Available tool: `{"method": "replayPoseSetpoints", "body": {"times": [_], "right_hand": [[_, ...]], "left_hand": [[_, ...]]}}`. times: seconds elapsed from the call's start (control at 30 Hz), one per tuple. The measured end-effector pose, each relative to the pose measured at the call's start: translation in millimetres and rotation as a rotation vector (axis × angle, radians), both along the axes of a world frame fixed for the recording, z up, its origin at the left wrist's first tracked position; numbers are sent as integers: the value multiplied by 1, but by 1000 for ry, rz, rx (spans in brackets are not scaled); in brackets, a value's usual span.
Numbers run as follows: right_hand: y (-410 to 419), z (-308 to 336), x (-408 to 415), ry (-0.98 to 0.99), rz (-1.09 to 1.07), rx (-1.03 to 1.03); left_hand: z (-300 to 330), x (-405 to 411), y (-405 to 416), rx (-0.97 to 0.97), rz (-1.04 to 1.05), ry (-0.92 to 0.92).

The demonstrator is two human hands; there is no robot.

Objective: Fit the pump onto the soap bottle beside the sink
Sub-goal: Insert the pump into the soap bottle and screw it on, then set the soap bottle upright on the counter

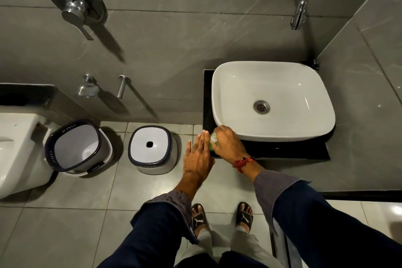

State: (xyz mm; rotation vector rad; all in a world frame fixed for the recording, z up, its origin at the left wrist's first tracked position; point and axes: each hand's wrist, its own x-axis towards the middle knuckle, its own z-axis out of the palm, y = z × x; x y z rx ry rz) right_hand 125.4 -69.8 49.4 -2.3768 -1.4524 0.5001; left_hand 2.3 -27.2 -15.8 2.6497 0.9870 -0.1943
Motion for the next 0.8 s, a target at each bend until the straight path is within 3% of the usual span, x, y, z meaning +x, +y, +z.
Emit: {"method": "replayPoseSetpoints", "body": {"times": [0.37,0.57,0.67,0.8], "right_hand": [[2,-6,-7,-109,-90,-53],[-24,-4,-22,79,-218,152],[-35,-9,-32,170,-148,151],[-35,-11,-33,242,-240,192]], "left_hand": [[-1,2,0,-11,-5,7],[-3,2,-1,-12,-18,19],[-4,1,-1,10,-32,45],[-4,1,-1,-12,-15,5]]}}
